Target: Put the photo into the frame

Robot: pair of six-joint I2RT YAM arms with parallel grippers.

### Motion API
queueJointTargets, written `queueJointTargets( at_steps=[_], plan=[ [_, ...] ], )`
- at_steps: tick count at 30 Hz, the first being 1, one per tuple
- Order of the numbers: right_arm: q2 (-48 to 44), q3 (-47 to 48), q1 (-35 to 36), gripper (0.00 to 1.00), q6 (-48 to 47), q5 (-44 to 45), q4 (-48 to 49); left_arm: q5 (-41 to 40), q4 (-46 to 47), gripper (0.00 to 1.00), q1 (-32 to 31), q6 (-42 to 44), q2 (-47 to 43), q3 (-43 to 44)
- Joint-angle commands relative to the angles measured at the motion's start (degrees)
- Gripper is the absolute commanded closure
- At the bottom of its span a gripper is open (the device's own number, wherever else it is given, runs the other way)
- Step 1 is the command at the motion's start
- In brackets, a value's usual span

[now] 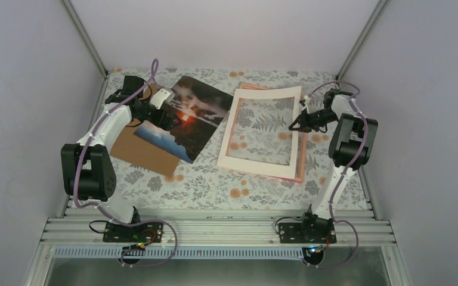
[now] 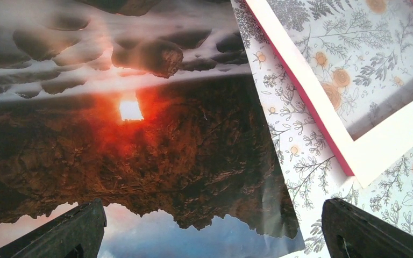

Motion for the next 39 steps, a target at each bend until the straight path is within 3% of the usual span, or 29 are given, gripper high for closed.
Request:
queueJointTargets(
  at_steps=[1, 20, 37, 39],
  plan=[
    [1.52, 3.40, -1.22, 0.96, -1.17, 2.56, -0.75, 1.07, 1.06, 0.00, -0.29, -0.48, 0.85, 1.04],
    [3.83, 4.86, -5.78, 0.96, 5.70, 4.19, 3.48, 0.52, 1.15, 0.00, -0.56, -0.48, 2.24, 1.81],
    [3.45, 0.56, -2.61, 0.96, 8.99, 3.47, 6.75, 0.56, 1.15, 0.00, -0.65, -0.70, 3.30, 2.57],
    [3.09, 0.11, -2.52, 0.90, 9.43, 4.85, 6.85, 0.55, 1.24, 0.00, -0.66, -0.75, 3.17, 2.43]
  ],
)
